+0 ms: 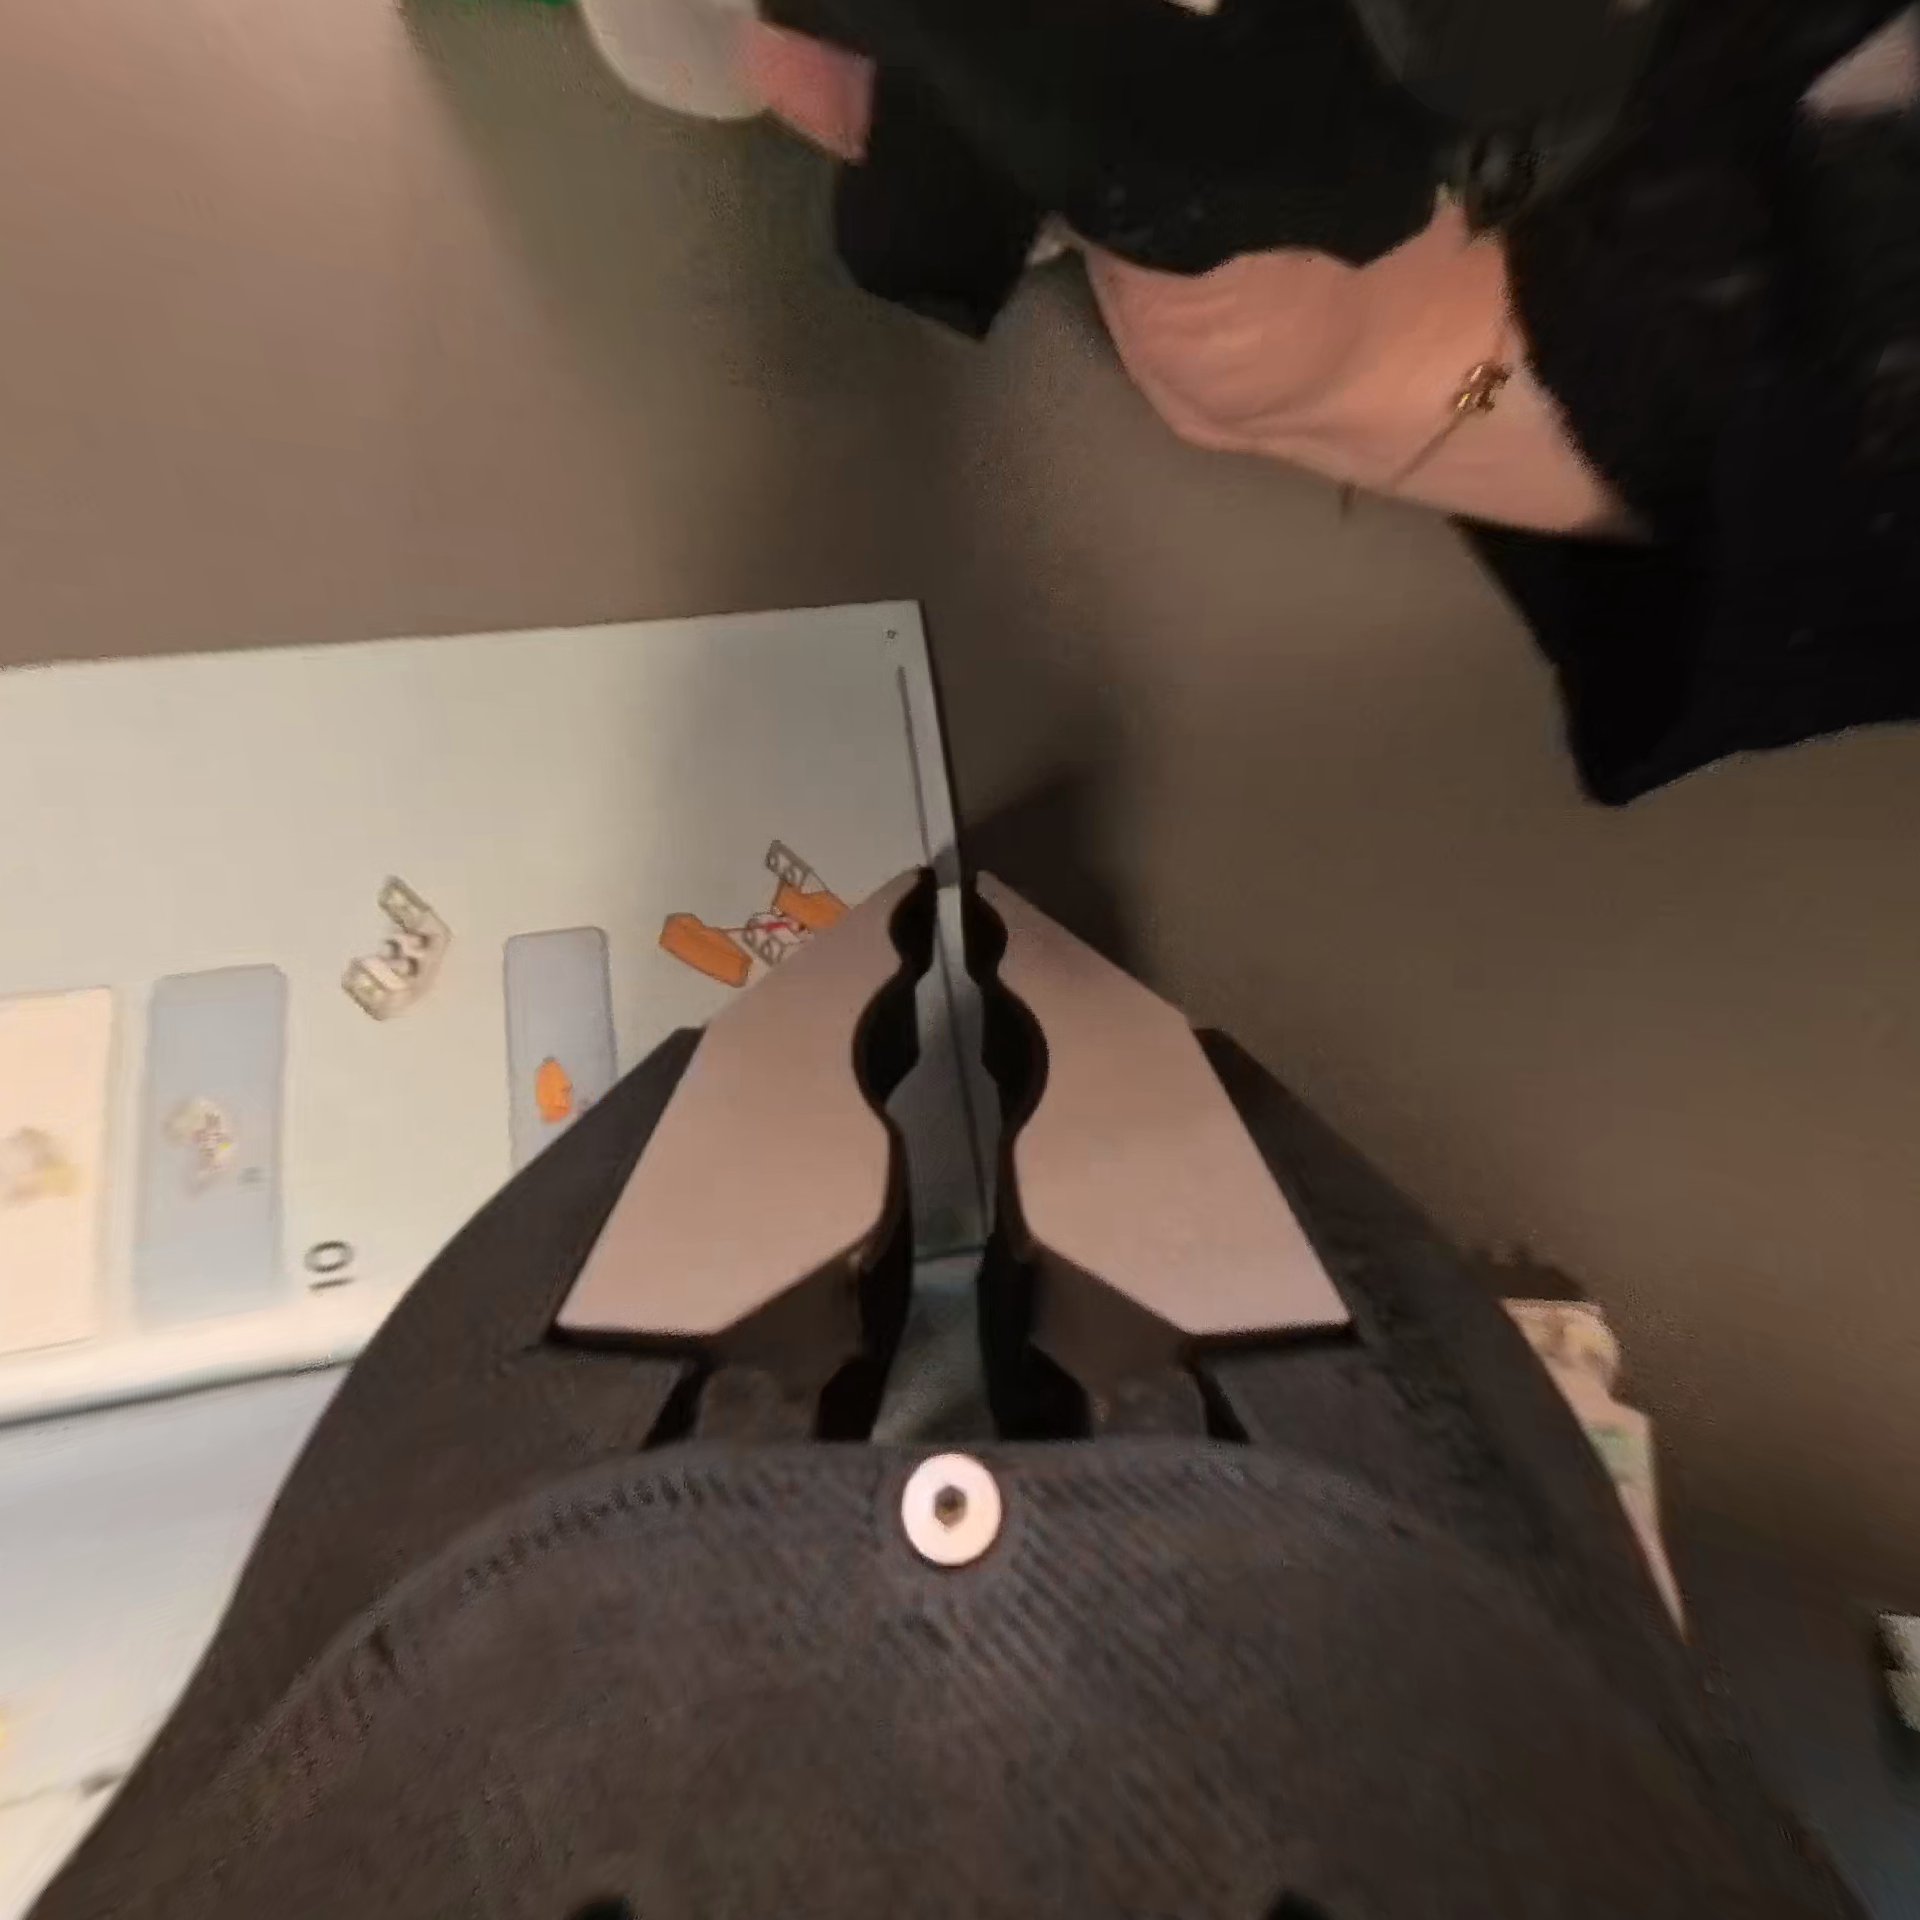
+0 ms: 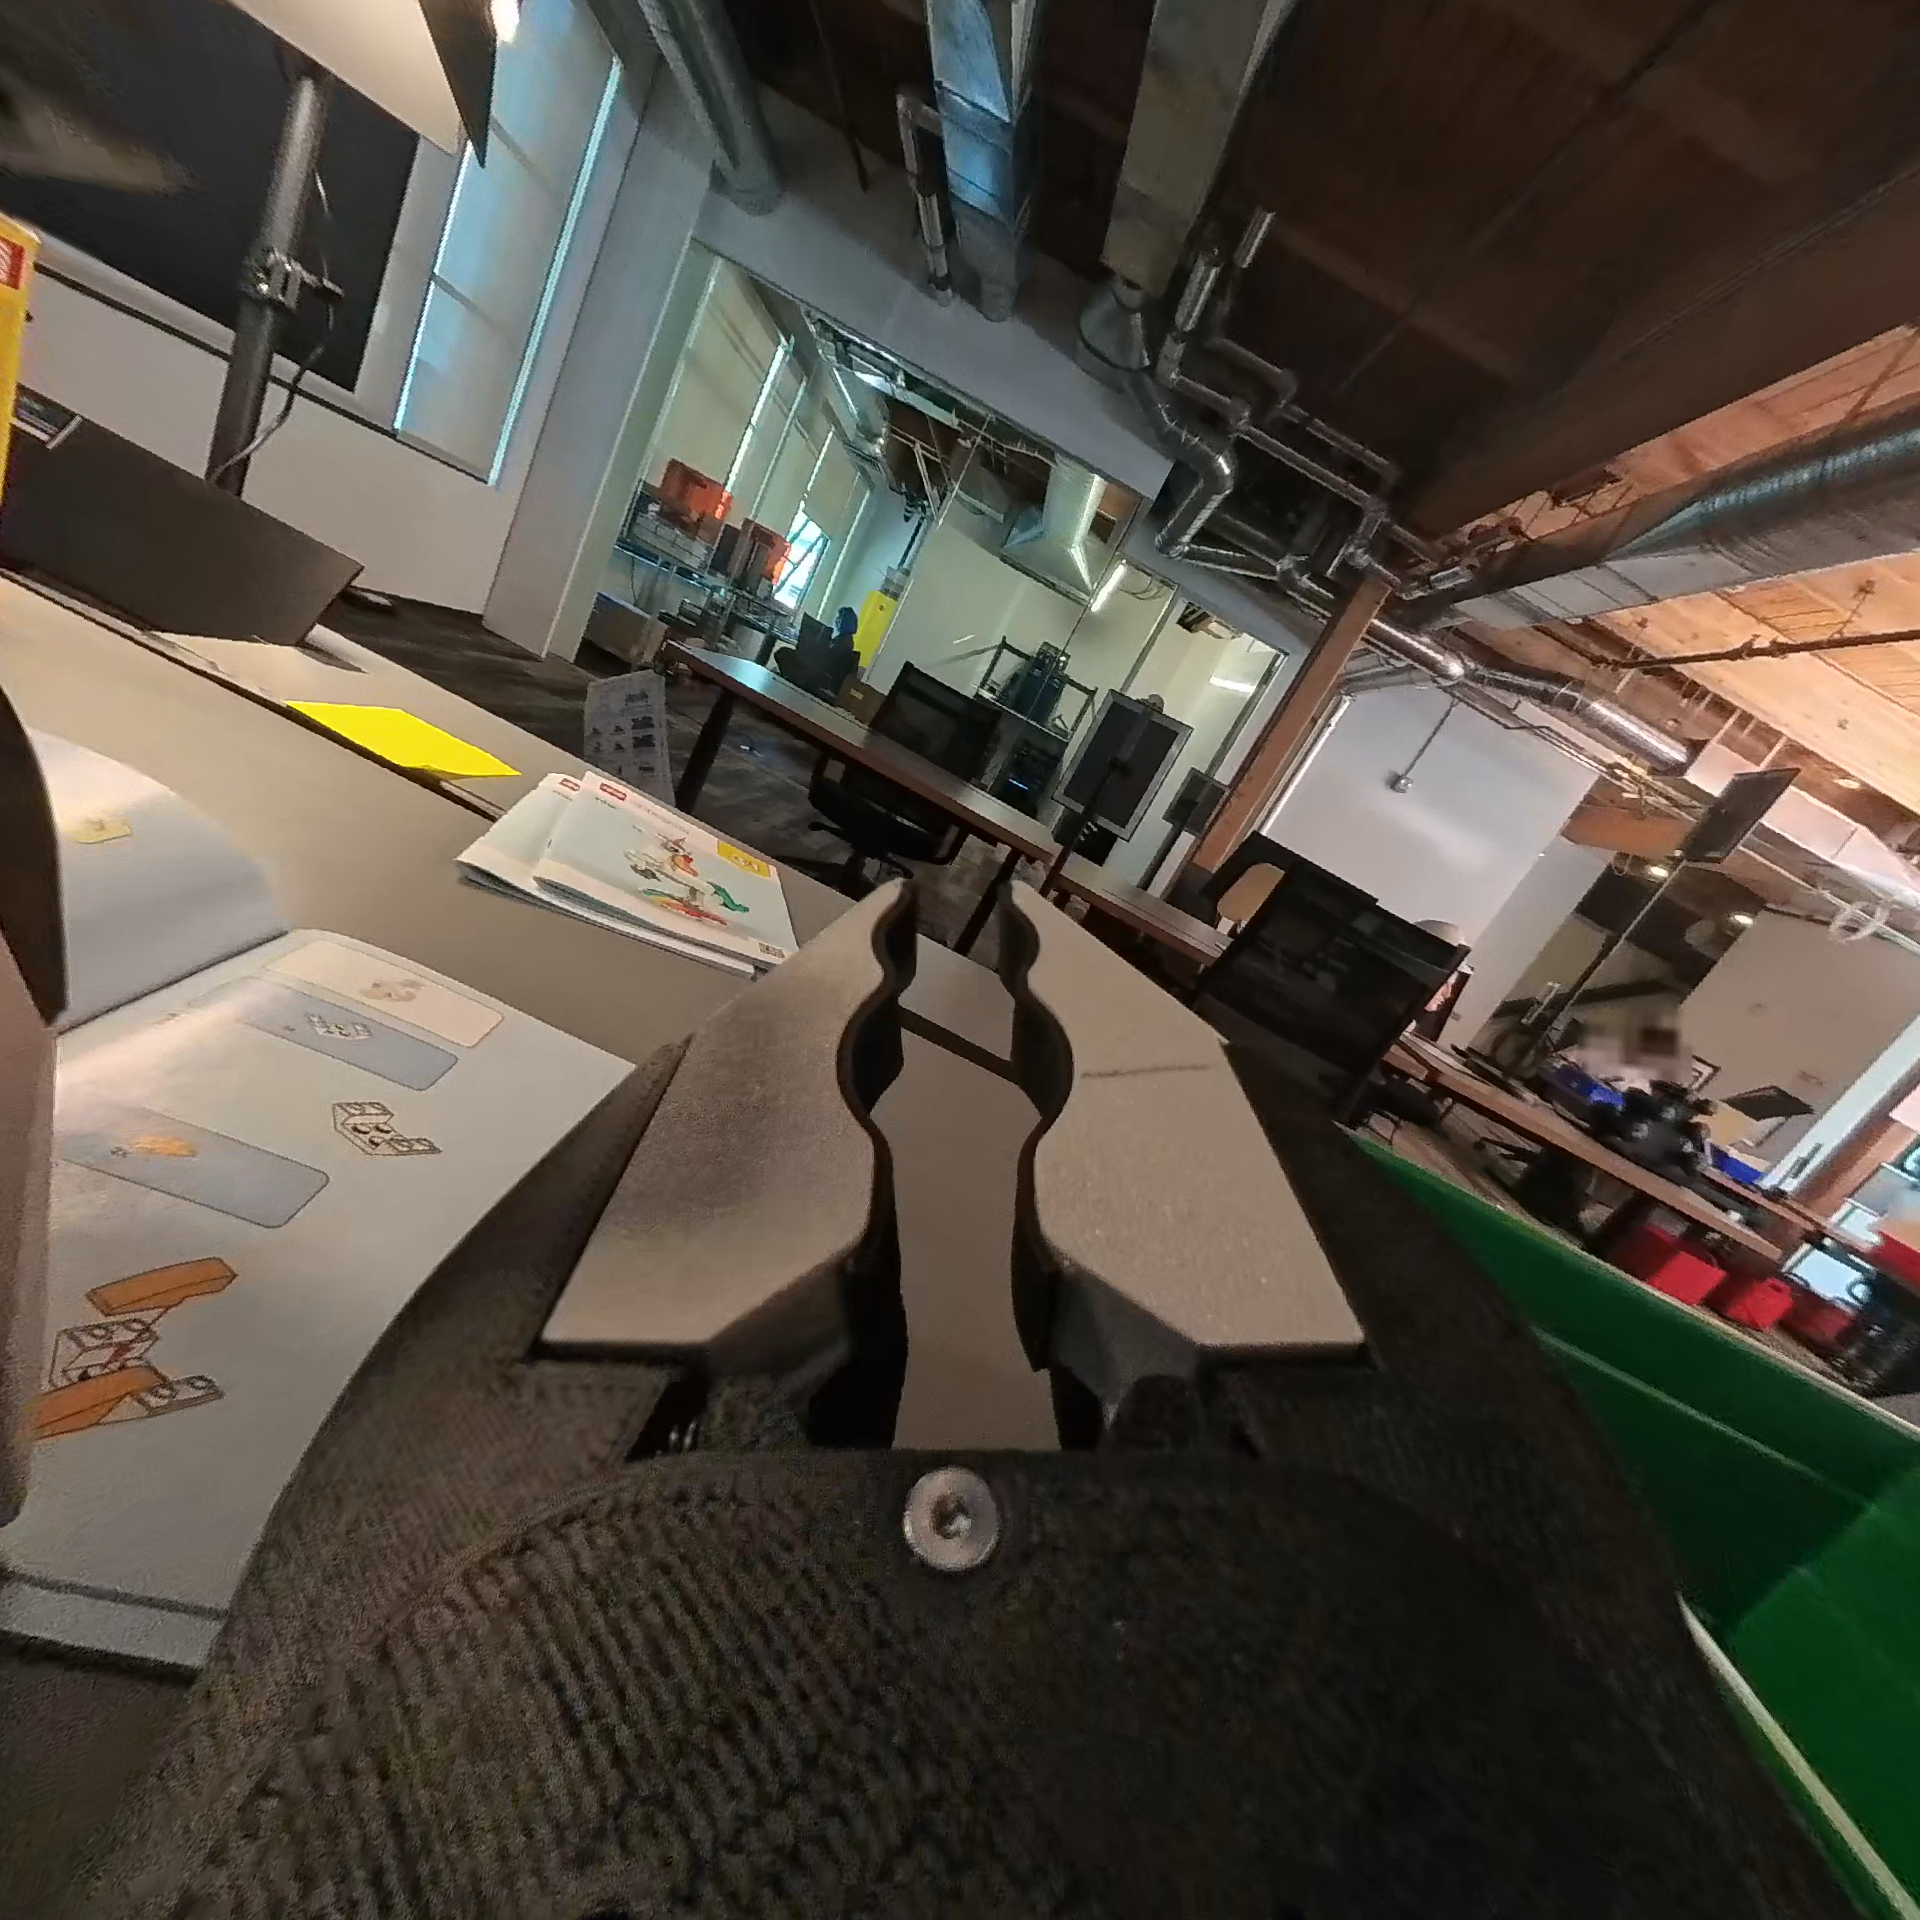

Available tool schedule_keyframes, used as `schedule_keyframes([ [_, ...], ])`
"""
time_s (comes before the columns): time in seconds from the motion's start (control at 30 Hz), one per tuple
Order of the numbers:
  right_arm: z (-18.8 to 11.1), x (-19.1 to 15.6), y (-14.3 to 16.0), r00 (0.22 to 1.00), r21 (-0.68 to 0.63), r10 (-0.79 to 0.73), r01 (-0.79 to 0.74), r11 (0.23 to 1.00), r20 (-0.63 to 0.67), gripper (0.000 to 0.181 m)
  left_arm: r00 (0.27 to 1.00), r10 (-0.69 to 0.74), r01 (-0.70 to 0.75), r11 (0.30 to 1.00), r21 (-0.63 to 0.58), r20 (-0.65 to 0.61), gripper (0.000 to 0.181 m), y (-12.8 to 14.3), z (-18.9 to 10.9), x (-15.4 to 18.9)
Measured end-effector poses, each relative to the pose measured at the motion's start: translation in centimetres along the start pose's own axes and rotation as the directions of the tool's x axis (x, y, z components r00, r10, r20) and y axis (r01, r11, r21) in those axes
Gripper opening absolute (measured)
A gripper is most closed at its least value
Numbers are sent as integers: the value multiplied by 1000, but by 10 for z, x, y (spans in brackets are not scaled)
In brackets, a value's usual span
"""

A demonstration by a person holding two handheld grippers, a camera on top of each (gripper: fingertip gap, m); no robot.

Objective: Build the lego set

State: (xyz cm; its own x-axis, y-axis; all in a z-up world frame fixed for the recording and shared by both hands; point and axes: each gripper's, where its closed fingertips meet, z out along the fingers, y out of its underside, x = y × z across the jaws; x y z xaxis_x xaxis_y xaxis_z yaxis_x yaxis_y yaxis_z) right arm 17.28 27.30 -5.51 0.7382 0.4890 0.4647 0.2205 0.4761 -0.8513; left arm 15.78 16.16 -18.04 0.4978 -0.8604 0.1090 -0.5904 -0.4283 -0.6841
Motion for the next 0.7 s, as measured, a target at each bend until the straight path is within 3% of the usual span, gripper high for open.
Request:
schedule_keyframes([
  [0.03,0,-1,-1,1000,2,-3,3,1000,3,13,998,-54,55,998,33,-45,0,0,0,1],
  [0.13,0,-3,-1,1000,1,5,-5,1000,17,13,981,-149,163,980,114,-125,0,-2,-3,-1],
  [0.27,-1,-6,-3,992,2,100,-100,995,74,14,971,-178,200,971,132,-162,0,-4,-5,-1],
  [0.43,-2,-17,11,917,-206,350,-311,928,191,32,966,-188,215,966,143,-179,0,-4,-6,-1],
  [0.57,-4,-17,20,879,-291,435,-372,881,193,51,998,-64,65,977,203,-9,18,-9,-11,-6],
  [0.63,-2,-13,25,902,-263,399,-350,899,163,53,992,27,-54,975,218,125,31,-10,-14,-12],
  [0.7,1,-12,22,938,-204,314,-281,938,151,54,980,93,-129,971,200,177,45,-8,-14,-10],
])
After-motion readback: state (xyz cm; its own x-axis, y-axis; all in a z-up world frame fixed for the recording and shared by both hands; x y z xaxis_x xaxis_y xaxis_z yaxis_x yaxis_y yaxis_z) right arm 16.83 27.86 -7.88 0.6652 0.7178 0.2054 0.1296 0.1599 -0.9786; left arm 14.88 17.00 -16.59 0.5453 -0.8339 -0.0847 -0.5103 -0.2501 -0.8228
